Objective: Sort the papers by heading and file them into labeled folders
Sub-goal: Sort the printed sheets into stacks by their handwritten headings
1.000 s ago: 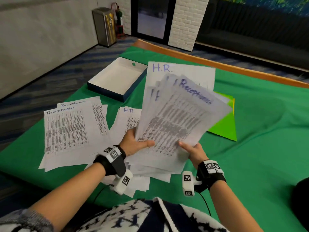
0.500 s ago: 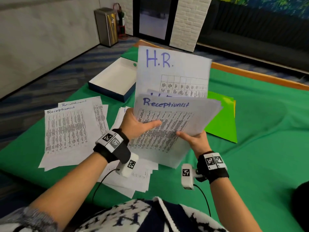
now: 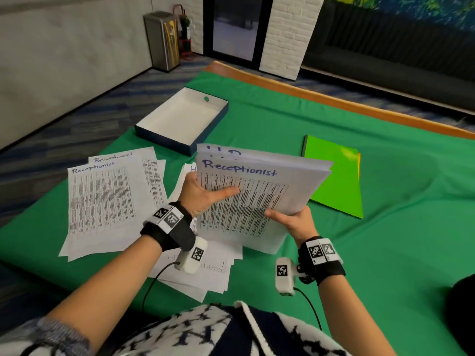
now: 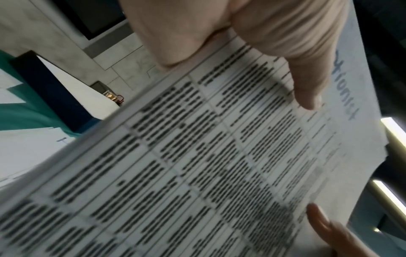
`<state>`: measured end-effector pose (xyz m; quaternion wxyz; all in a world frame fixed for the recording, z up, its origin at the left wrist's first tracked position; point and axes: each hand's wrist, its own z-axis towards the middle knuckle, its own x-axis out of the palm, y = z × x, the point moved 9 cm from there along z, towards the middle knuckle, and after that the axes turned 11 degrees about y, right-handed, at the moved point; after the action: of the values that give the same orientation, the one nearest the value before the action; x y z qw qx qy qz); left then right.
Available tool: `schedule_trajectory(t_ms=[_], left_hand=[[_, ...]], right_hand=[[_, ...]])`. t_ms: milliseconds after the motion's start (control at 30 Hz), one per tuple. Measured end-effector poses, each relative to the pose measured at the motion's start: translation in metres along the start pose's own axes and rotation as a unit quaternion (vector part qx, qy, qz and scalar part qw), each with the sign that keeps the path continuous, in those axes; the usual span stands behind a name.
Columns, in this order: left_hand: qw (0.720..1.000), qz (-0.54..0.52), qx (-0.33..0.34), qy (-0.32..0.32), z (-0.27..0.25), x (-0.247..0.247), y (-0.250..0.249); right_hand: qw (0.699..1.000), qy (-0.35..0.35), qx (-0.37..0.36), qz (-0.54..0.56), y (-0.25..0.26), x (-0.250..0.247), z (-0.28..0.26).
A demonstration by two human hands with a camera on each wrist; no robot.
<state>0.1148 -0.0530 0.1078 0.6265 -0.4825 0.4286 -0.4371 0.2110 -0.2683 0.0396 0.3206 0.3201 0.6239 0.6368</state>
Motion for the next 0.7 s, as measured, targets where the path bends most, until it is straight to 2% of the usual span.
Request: schedule_trajectory(t_ms=[67,133,233,333,433,533,600,633,700], left_hand=[[0.999,0.006,-0.031,-0.039,-0.002,-0.006,0.01],[0.996,0.0,-0.03,-0.086,-0.002,-0.015,0.013],[0.989,-0.031,-0.019,-0.141,0.002,-0.027,0.013],[0.989,-0.019,-0.011,-0.143,0.007,-0.03,0.018],[0.995,-0.002,-0.05,-0.089,0.007,-0.028,0.043],[0.987,0.101,-0.126,0.018,-0.005,-0.018,0.086],[0.957,0.204,-0.175,0.109,-0.022,-0.005,0.116],[0.932,0.261,-0.194,0.158,-0.032,0.004,0.13],[0.861,0.378,-0.225,0.256,-0.053,0.022,0.155]], right_hand=[[0.998,0.01,0.058,-0.011,-0.026,0.001,-0.002],[0.994,0.0,0.103,-0.035,-0.049,0.0,-0.007],[0.991,-0.055,0.108,-0.058,-0.057,-0.004,-0.013],[0.985,-0.097,0.078,-0.123,-0.046,-0.013,-0.014],[0.96,-0.14,0.069,-0.232,-0.043,-0.03,-0.02],[0.946,-0.202,0.106,-0.232,-0.052,-0.055,-0.036],[0.936,-0.233,0.148,-0.217,-0.062,-0.069,-0.049],[0.932,-0.242,0.165,-0.215,-0.069,-0.074,-0.055],[0.927,-0.25,0.191,-0.205,-0.082,-0.082,-0.065]])
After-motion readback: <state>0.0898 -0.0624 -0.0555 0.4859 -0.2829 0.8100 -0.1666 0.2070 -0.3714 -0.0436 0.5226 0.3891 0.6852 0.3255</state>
